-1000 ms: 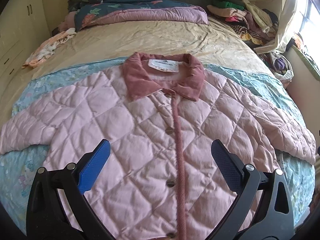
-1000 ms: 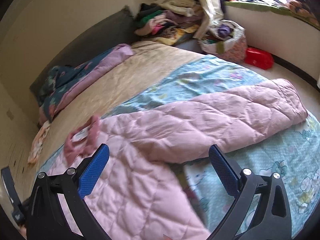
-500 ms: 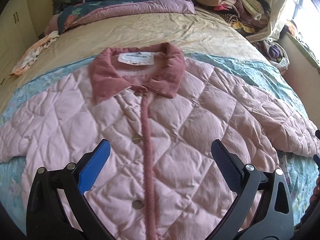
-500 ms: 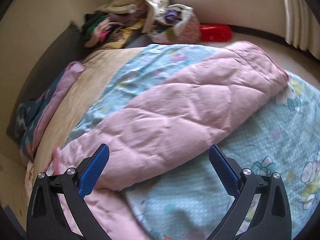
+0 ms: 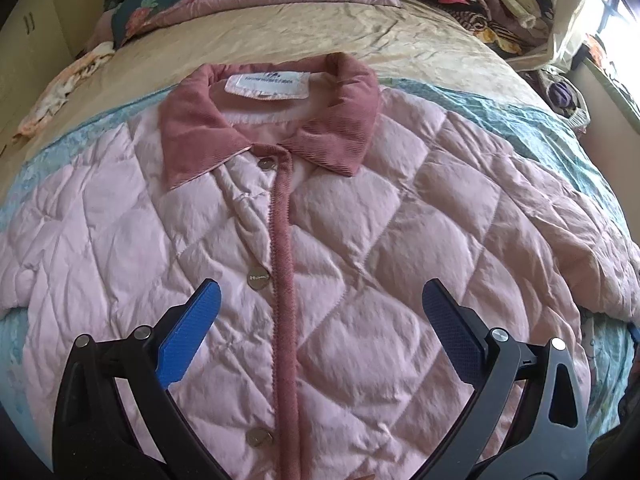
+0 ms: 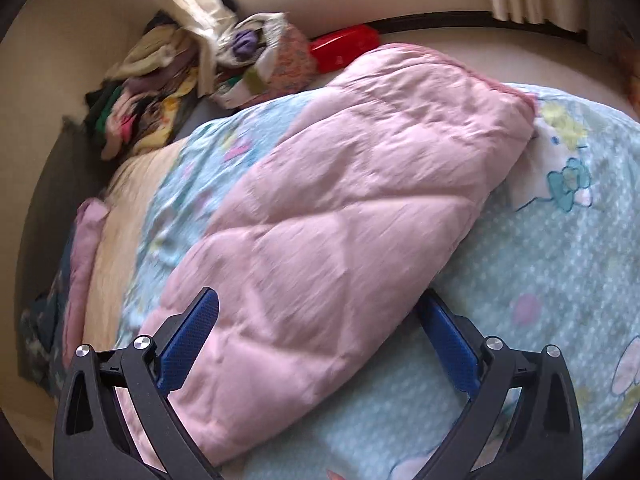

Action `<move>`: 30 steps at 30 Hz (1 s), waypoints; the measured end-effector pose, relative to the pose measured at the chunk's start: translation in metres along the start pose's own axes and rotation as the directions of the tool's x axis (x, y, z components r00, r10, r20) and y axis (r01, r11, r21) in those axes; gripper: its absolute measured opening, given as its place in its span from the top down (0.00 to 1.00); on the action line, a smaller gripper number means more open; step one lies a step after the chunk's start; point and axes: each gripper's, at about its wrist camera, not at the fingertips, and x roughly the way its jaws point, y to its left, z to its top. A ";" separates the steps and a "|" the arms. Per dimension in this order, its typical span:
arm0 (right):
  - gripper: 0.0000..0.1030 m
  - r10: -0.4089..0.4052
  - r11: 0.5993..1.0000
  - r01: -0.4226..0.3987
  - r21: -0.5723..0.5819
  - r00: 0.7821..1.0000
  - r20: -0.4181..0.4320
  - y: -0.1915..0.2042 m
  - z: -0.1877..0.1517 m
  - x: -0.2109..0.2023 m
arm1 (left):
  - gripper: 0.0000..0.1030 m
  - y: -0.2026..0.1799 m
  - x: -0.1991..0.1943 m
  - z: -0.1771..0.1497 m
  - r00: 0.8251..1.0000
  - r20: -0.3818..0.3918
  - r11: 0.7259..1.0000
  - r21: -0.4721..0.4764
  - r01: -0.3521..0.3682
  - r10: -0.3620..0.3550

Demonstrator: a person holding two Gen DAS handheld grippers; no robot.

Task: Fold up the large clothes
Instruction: 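Move the right tool toward the jacket sleeve beside the right tool, then grasp the sleeve cuff with the right tool and lift it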

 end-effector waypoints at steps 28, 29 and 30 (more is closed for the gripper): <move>0.84 0.364 0.923 -0.328 -0.203 0.913 0.183 0.075 0.026 -0.090 | 0.08 0.025 -0.051 0.025 0.996 0.073 0.998 0.041 0.045 -0.048; 0.84 0.386 0.911 -0.343 -0.227 0.905 0.180 0.084 0.024 -0.098 | 0.08 0.027 -0.056 0.026 0.995 0.079 0.998 0.042 0.052 -0.055; 0.84 0.407 0.898 -0.357 -0.255 0.896 0.176 0.093 0.021 -0.106 | 0.08 0.028 -0.060 0.027 0.995 0.085 0.998 0.043 0.053 -0.056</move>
